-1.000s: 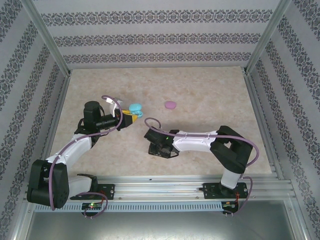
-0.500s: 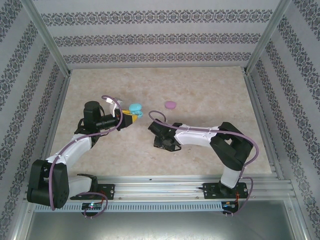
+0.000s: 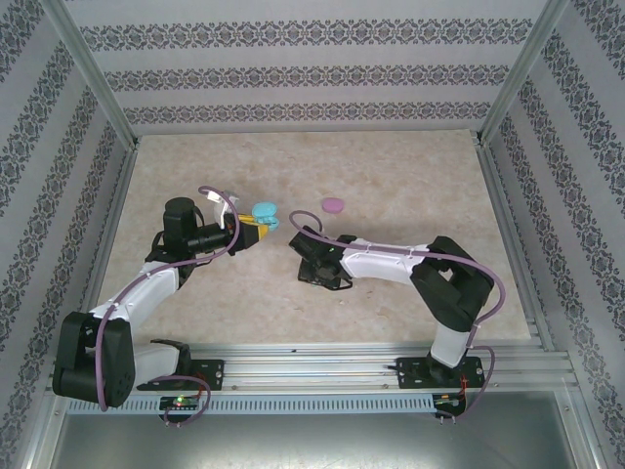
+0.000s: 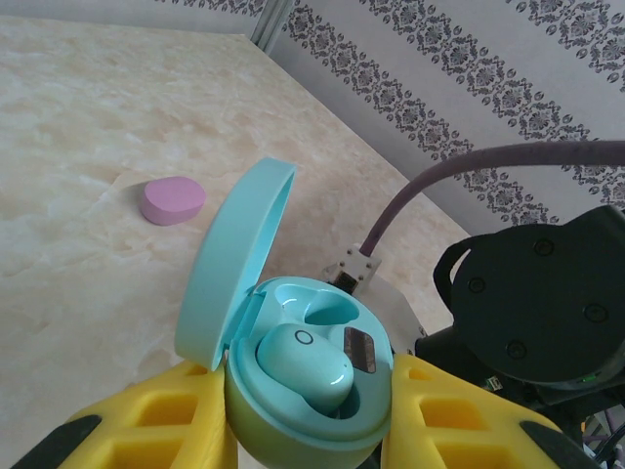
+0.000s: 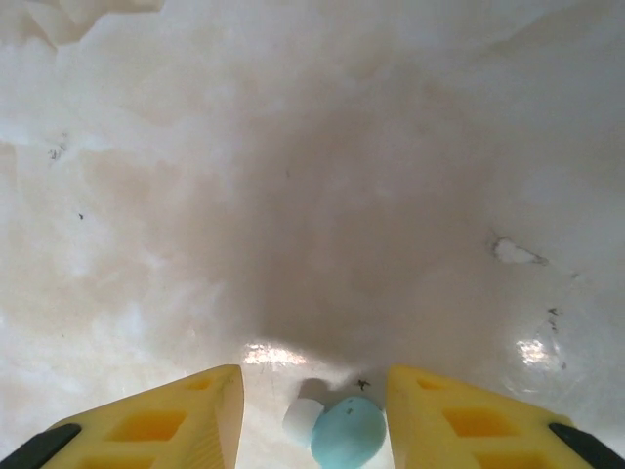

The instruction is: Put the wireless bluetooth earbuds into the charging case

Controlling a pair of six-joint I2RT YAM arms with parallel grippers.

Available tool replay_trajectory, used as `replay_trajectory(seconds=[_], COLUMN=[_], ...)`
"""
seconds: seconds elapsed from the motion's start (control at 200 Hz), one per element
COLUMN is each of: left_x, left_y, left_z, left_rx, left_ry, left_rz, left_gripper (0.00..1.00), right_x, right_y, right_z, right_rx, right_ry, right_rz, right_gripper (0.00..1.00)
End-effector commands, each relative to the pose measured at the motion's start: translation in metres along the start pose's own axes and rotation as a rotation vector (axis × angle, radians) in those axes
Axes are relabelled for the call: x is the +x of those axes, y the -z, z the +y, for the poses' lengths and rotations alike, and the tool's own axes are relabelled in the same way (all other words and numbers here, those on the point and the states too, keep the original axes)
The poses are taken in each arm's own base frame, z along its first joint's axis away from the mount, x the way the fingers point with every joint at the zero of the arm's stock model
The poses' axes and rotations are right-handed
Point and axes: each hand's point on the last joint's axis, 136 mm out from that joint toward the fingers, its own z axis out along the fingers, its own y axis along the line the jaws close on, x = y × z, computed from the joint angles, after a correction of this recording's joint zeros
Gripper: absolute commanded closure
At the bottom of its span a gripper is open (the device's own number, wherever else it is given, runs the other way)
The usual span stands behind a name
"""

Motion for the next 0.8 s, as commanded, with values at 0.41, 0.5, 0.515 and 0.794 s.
replay_trajectory(seconds=[0.41, 0.5, 0.515, 0.794], left_x=[0.001, 0.001, 0.002, 0.002], left_y=[-0.005, -0.005, -0.005, -0.005], left_z=[-0.008, -0.009, -0.008, -0.009], left_rx=[0.028, 0.029, 0.028, 0.028], left_ry=[-0.03, -0.031, -0.031, -0.037], left_rz=[0.004, 0.007, 0.008, 0.011], left_gripper=[0.95, 0.95, 0.94, 0.94], right_x=[0.002, 0.008, 0.009, 0.016], right_y=[0.016, 0.006, 0.005, -0.011], right_z=[-0.005, -0.006, -0.005, -0.005], right_rx=[-0.161, -0.168, -0.168, -0.145], right_ry=[-0.29, -0.314, -0.316, -0.317], right_rz=[-0.068, -0.049, -0.045, -0.018], right_gripper=[0.64, 0.65, 0.65, 0.65])
